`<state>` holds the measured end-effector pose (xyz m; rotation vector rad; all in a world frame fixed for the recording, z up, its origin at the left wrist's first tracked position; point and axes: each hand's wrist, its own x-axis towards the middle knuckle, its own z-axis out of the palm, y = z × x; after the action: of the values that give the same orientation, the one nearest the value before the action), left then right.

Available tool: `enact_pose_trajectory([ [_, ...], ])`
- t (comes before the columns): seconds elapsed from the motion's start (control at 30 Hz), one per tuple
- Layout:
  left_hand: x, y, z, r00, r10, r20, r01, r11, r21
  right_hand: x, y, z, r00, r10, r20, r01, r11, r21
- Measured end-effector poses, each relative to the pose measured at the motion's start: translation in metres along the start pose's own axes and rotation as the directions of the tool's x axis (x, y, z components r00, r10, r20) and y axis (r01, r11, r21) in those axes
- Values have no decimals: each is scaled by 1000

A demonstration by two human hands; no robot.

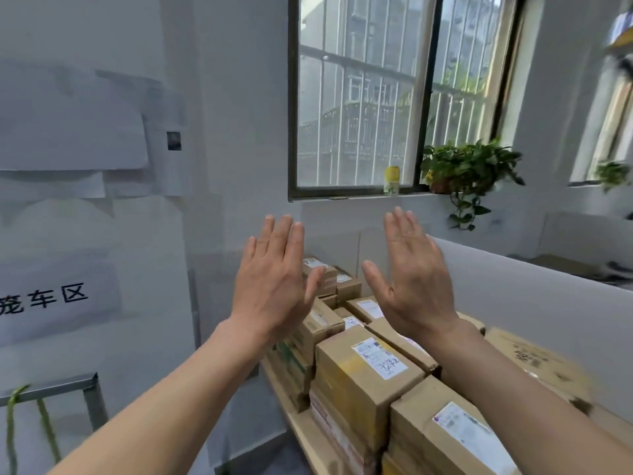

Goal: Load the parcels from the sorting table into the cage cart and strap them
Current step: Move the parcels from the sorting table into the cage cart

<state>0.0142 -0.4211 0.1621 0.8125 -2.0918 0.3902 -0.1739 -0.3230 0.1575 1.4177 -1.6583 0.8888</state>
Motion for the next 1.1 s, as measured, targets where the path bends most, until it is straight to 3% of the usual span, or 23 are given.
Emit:
enact_pose_trajectory([
  [0.73, 12, 34, 54, 990, 117, 75, -95, 963, -250, -33, 38, -22, 989, 129, 68, -106, 955, -276],
  [1.1, -18, 83, 99, 975, 143, 172, -91, 956, -280, -84, 86, -40, 948, 268, 174, -216, 939, -266],
])
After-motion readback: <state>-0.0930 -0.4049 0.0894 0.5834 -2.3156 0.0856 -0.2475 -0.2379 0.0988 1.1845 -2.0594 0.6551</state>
